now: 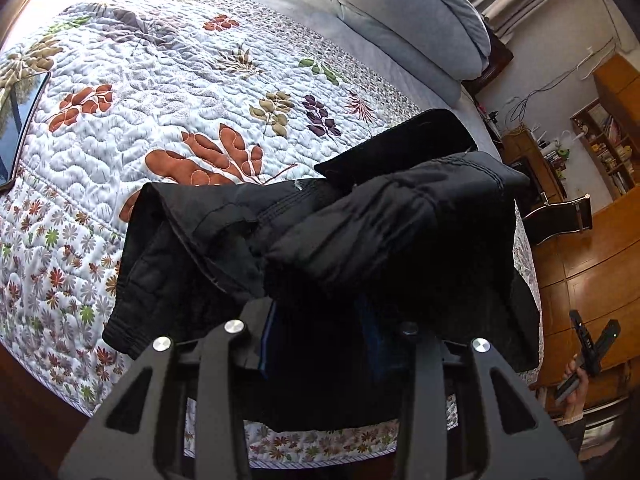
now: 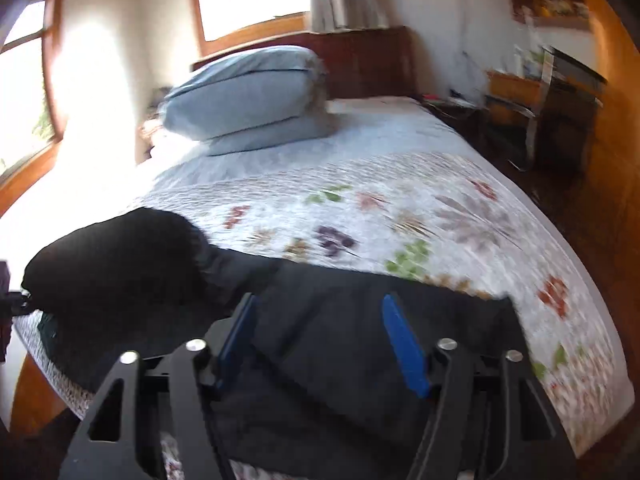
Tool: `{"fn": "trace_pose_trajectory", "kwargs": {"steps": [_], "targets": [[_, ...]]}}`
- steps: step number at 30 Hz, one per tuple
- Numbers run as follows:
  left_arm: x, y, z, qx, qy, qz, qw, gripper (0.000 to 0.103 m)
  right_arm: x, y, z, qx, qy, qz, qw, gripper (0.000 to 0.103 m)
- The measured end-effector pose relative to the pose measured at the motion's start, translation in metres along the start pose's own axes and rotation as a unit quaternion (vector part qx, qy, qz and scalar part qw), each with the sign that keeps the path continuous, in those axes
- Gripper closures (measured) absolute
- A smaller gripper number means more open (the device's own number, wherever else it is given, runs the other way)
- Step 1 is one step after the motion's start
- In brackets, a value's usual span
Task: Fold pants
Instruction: 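Fold one leg over the other, lay the pants down, open both tools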
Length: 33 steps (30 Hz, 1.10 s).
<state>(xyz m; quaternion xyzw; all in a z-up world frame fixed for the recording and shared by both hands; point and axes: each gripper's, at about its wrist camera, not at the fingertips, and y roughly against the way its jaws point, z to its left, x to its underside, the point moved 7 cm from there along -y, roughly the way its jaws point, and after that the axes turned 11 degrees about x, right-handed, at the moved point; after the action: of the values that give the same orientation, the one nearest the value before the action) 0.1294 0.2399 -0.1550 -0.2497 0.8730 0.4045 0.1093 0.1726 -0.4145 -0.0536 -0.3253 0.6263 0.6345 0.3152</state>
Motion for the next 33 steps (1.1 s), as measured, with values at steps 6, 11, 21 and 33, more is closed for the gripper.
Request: {"fn": "trace_pose_trajectory", "kwargs": {"steps": [6, 11, 21, 33], "targets": [[0.001, 0.002, -0.001, 0.014, -0.001, -0.006, 0.9999, 0.068, -0.045, -0.12, 0.119, -0.095, 0.077, 0.04, 0.992, 0.029], [0.001, 0.004, 0.005, 0.025, 0.001, -0.008, 0.9996, 0.068, -0.047, -0.204, 0.159, -0.111, 0.106, 0.113, 0.982, 0.026], [-0.008, 0.005, 0.011, 0.034, 0.0, -0.002, 0.9994, 0.067, -0.049, -0.211, 0.163, -0.109, 0.149, 0.121, 0.975, 0.092], [-0.004, 0.038, 0.034, 0.007, 0.033, -0.021, 0.9992, 0.056, 0.031, -0.032, 0.169, -0.154, 0.224, 0.076, 0.959, 0.093]]}}
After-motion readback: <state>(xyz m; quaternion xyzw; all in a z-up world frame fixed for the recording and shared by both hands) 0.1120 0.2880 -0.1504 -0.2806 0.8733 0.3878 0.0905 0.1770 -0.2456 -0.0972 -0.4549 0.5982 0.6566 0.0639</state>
